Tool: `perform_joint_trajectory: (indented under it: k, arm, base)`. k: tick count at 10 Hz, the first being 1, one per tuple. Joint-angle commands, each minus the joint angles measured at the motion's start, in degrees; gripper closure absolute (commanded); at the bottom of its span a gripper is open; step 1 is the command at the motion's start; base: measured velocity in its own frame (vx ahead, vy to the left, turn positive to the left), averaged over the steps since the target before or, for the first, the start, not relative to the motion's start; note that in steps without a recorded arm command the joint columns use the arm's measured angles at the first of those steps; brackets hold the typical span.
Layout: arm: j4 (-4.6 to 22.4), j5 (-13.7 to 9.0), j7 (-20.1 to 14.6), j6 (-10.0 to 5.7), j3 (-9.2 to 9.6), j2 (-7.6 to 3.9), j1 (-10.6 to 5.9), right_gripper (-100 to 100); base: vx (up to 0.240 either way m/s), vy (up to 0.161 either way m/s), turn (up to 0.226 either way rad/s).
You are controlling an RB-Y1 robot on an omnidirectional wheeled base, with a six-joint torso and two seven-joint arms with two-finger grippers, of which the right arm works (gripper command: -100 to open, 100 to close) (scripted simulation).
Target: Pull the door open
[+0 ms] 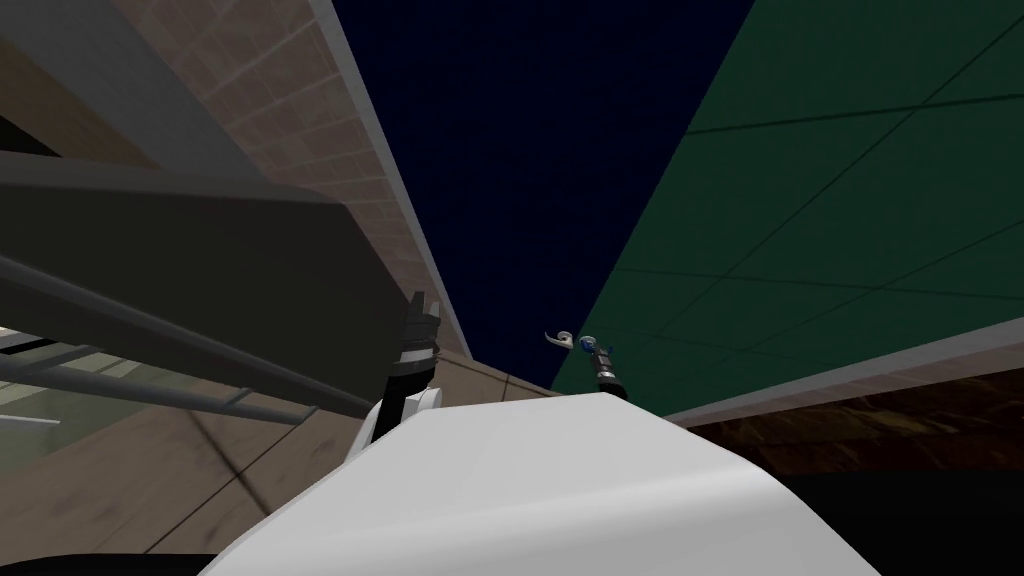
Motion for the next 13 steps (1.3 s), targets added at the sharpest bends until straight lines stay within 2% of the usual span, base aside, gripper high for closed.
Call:
perform_joint_trajectory:
  k: [1,2,3,4,6,7,9,10,13]
  arm:
    - [-0.1,-0.1,0.0,-0.11,-0.13,-0.17,0.02,100]
    - [-0.1,-0.1,0.0,-0.11,-0.13,-0.17,0.02,100]
    - [0.7,-0.7,0.0,0.12,-1.09,-1.28,1.23,100]
    - [0.7,-0.7,0.0,0.12,-1.09,-1.28,1.23,100]
    - [1.5,-1.5,-0.1,0.21,-1.89,-2.56,2.22,100]
    - [1.5,-1.5,-0.1,0.21,-1.89,-2.56,2.22,100]
    - [2.3,-2.3,-0.1,0.19,-2.03,-3.57,2.61,100]
    - [2.8,-1.5,-1.1,-0.82,-0.92,-3.55,1.86,-100]
    - [1.6,0.1,-3.1,-2.07,1.54,-3.53,2.14,-100]
  base:
    - [0.0,0.0,0.0]
    - [0.0,0.0,0.0]
    - [-0.13,-0.043,-0.081]
    - [-0.172,-0.068,-0.023]
    - [-0.17,-0.041,-0.086]
    - [-0.161,0.0,-0.008]
    - [-0.177,0.006,-0.019]
    - [-0.228,0.018,0.08]
    - [-0.187,0.061,0.108]
